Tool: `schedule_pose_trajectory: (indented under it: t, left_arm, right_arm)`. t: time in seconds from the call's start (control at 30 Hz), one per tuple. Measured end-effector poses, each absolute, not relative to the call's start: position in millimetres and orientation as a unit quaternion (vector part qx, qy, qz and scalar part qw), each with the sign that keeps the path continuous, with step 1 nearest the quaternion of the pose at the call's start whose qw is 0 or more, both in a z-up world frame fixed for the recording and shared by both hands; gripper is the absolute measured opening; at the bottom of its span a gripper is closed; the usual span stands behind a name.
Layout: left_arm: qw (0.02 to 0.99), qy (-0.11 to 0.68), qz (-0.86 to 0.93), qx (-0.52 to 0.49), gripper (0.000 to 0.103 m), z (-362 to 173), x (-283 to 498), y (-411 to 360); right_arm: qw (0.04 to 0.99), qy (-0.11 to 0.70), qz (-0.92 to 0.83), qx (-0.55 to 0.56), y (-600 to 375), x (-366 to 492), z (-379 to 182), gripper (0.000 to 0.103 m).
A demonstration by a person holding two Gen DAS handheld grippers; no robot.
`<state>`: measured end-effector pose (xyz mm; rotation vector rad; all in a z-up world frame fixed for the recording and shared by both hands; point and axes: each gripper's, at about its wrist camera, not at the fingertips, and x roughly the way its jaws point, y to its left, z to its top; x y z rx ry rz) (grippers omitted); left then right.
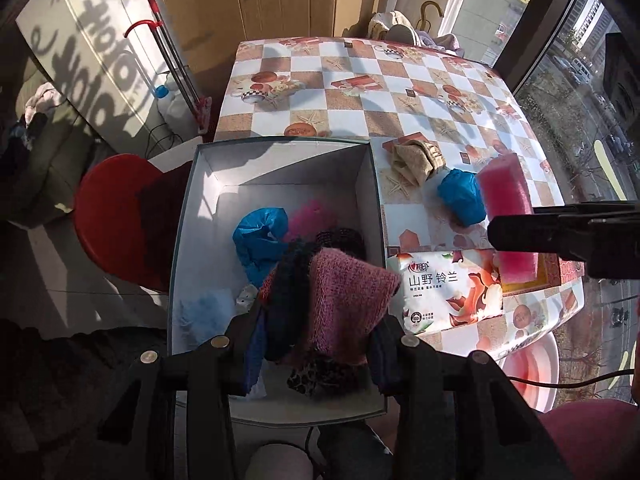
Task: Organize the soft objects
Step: 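Carry the pink sponge and pink knitted item with both tools over the white box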
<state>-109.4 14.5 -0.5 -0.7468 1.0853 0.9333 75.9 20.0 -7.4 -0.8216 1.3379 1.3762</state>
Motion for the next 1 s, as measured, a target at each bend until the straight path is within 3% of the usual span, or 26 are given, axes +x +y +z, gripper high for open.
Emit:
schedule_pose_trajectory:
  t: [0.33,1.0]
  left_arm:
    - [0.647,0.473,0.456,-0.387,0.046,-15,-159,0]
    - [0.632,0.477,0.467,-0.393,0.046,-22,-162,-7]
  right_arm:
    - [0.445,0.514,0.607,-0.411,45,4,-19,0.053]
    - [0.399,0.477,0.621,-0.477,63,-40,-28,0.053]
